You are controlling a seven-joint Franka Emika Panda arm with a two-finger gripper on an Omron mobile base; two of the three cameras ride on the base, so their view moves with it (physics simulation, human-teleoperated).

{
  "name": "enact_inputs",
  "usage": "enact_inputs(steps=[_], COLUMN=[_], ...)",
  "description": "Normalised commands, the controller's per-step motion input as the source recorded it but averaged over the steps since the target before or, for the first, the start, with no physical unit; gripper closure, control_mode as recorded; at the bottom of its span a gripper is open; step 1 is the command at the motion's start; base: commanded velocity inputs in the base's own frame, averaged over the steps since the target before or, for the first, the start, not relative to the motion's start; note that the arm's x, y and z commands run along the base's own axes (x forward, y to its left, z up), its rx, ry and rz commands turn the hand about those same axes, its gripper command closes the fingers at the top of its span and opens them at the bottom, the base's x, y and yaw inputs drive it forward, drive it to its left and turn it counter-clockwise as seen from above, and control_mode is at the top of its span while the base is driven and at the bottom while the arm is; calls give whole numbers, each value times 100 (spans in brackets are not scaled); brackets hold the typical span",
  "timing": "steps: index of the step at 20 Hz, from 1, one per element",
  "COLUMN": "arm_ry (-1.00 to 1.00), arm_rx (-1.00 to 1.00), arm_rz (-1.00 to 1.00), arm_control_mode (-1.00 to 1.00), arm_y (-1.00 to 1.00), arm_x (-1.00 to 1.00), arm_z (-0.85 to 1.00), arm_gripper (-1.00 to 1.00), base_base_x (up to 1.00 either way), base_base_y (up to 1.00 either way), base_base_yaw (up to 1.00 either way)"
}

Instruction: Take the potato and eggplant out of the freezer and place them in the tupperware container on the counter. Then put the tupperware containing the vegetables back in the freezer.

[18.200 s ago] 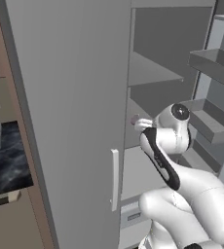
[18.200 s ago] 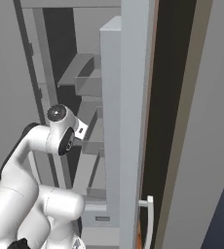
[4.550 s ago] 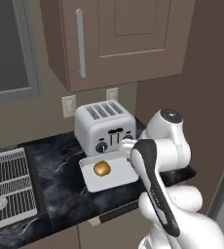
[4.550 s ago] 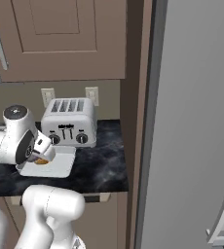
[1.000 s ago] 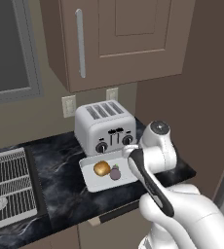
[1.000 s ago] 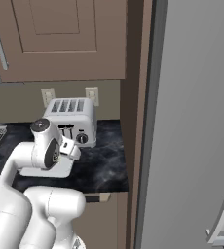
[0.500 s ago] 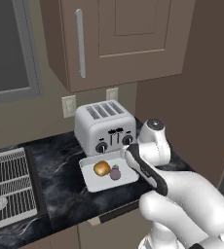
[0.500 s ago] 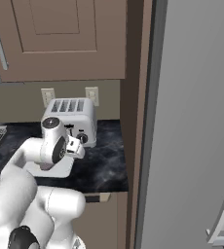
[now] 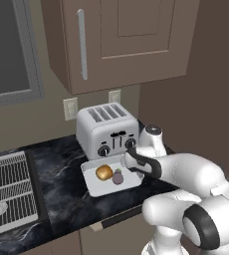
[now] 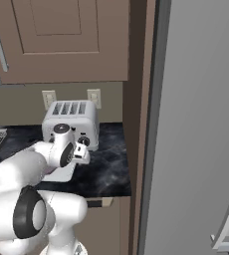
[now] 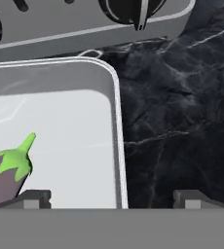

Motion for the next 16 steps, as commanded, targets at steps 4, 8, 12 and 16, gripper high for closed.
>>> enact_inputs(steps=[4, 8, 12, 16], arm_ry=[2, 4, 7, 4], arm_rx=[0, 0, 0, 1], arm_rz=[6, 5, 3, 2], arm_control_mode=[-100, -100, -100, -100], arm_y=[0, 0, 3, 9], arm_x=[18, 13, 18, 9], arm_z=[-49, -50, -53, -38], arm_gripper=[-100, -100, 100, 100], base_base_x=[0, 0, 0, 0], base_base_y=[0, 0, 0, 0], base_base_yaw=[0, 0, 0, 0])
